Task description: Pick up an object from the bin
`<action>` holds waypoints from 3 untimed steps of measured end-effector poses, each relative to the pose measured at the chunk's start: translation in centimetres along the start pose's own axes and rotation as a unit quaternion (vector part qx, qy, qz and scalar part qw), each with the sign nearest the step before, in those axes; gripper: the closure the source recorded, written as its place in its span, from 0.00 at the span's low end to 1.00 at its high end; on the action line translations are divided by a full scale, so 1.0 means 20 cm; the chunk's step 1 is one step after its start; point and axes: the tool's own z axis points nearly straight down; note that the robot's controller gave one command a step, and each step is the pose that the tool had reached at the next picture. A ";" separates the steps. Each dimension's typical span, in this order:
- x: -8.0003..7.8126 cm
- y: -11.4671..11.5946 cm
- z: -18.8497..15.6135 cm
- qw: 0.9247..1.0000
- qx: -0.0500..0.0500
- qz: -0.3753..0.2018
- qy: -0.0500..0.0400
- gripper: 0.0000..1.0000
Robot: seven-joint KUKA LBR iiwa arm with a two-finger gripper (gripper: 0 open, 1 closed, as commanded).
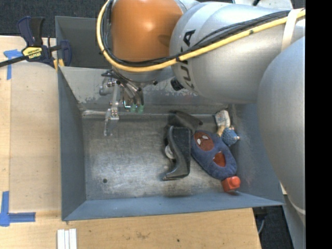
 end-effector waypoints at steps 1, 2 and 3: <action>-0.01 0.02 0.44 0.990 0.000 -0.138 -0.001 0.00; 0.39 0.03 0.79 0.946 0.001 -0.325 -0.002 0.00; -0.07 -0.52 0.66 0.921 0.003 -0.389 -0.007 0.00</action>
Offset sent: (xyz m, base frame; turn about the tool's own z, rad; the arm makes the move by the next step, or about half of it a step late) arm 0.0029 0.0049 -0.0860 -0.2757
